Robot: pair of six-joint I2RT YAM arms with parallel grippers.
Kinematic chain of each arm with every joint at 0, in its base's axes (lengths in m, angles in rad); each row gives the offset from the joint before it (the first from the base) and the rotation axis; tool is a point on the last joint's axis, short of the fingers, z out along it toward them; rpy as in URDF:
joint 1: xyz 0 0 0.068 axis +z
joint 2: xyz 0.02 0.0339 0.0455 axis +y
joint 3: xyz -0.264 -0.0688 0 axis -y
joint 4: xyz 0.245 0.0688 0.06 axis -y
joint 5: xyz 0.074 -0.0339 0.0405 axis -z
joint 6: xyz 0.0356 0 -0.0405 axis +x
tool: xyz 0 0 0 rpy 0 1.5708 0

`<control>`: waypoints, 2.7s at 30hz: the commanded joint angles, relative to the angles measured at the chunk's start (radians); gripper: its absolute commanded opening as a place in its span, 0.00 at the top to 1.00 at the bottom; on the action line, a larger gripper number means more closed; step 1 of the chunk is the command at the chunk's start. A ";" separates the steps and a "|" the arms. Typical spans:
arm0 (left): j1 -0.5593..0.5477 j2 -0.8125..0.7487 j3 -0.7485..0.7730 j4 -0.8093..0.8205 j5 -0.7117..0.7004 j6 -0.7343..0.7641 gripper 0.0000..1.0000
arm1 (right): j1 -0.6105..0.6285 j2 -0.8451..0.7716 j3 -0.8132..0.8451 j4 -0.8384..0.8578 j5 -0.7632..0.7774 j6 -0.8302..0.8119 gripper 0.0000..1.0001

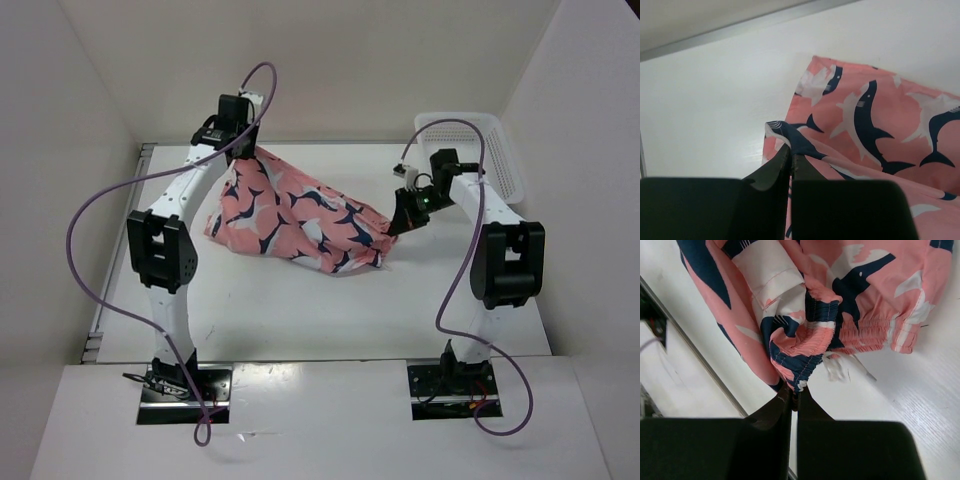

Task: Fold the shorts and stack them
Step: Fold the shorts

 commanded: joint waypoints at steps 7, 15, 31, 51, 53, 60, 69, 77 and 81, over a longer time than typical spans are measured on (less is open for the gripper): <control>-0.025 0.132 0.159 0.163 -0.056 0.004 0.98 | -0.064 0.038 0.009 0.065 0.002 0.124 1.00; -0.065 0.399 0.461 0.101 -0.034 0.004 0.73 | -0.120 0.057 0.021 0.200 0.129 0.278 0.40; 0.108 0.451 0.878 -0.510 0.202 0.004 0.10 | 0.202 -0.201 0.035 0.473 0.704 0.216 0.13; 0.159 0.316 0.015 -0.249 0.277 0.004 0.13 | 0.230 0.334 0.236 0.483 0.773 0.144 0.17; 0.168 0.293 -0.042 -0.214 0.268 0.004 0.40 | 0.230 0.348 0.236 0.483 0.773 0.144 0.26; 0.168 0.135 -0.325 -0.143 0.268 0.004 0.88 | 0.259 0.385 0.260 0.492 0.783 0.144 0.74; 0.195 -0.234 -0.733 -0.195 0.277 0.004 0.96 | 0.382 0.226 0.152 0.447 0.663 0.088 1.00; 0.205 -0.471 -0.774 -0.291 0.257 0.004 0.45 | 0.434 0.084 0.154 0.452 0.676 0.146 0.25; 0.205 -0.423 -0.538 -0.300 0.280 0.004 0.36 | 0.370 0.037 0.231 0.434 0.706 0.155 0.18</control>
